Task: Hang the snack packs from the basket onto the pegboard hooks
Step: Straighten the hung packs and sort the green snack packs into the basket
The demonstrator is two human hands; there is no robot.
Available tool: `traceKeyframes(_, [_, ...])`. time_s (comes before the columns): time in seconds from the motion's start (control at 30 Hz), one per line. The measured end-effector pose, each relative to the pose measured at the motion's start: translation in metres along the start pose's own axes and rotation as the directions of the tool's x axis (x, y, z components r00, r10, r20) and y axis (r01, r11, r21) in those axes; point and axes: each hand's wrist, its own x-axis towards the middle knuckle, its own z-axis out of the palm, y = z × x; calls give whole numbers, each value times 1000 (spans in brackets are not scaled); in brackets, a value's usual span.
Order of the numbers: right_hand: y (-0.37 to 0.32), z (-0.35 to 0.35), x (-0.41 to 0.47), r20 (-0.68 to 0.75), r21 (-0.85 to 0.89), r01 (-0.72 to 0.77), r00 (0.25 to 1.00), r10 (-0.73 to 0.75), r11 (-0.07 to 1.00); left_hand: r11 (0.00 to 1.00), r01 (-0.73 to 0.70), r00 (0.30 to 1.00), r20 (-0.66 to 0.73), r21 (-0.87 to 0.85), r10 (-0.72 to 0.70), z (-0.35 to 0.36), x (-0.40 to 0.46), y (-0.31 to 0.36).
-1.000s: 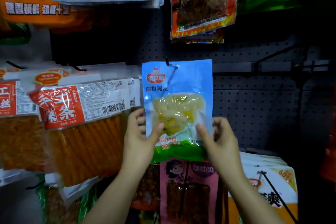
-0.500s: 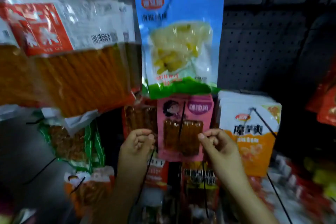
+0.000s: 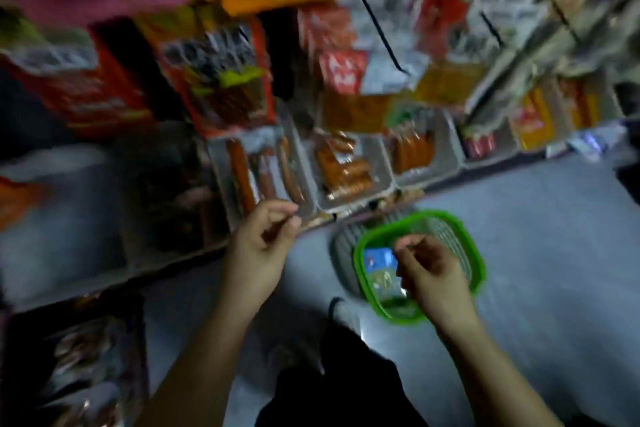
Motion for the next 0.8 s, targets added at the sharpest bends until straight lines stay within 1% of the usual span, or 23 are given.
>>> traceKeyframes(0.1, [52, -35, 3, -88, -23, -108, 990, 106, 994, 996, 88, 990, 109, -3, -87, 60, -8, -36])
traceKeyframes(0.17, [90, -56, 16, -118, -6, -178, 977, 176, 984, 991, 135, 976, 169, 9, -134, 103, -9, -64])
traceKeyframes(0.23, [134, -70, 37, -95, 18, -256, 962, 257, 966, 984, 180, 962, 205, 11, -178, 146, -6, -100])
traceKeyframes(0.3, [187, -80, 64, -53, -10, -342, 939, 341, 940, 972, 231, 946, 221, 42, -235, 191, -2, -144])
traceKeyframes(0.37, [245, -90, 97, -25, -76, -410, 912, 409, 909, 954, 290, 927, 226, 76, -300, 239, 2, -193])
traceKeyframes(0.43, [306, -100, 131, 10, -172, -472, 877, 481, 865, 925, 369, 890, 252, 91, -380, 286, 7, -245])
traceKeyframes(0.47, [337, -105, 148, 27, -229, -494, 858, 513, 839, 916, 387, 876, 267, 107, -401, 310, 10, -271])
traceKeyframes(0.53, [397, -115, 182, 43, -336, -498, 840, 542, 799, 912, 372, 860, 307, 170, -408, 356, 19, -322])
traceKeyframes(0.6, [453, -119, 217, 69, -451, -442, 849, 524, 776, 907, 356, 841, 347, 224, -415, 398, 34, -374])
traceKeyframes(0.67, [496, -117, 251, 111, -540, -383, 850, 515, 749, 879, 330, 814, 368, 344, -449, 432, 54, -424])
traceKeyframes(0.73, [533, -116, 287, 164, -629, -295, 854, 493, 719, 831, 241, 784, 405, 501, -471, 460, 80, -466])
traceKeyframes(0.8, [563, -117, 320, 164, -717, -229, 863, 479, 658, 733, 62, 766, 438, 678, -471, 481, 107, -496])
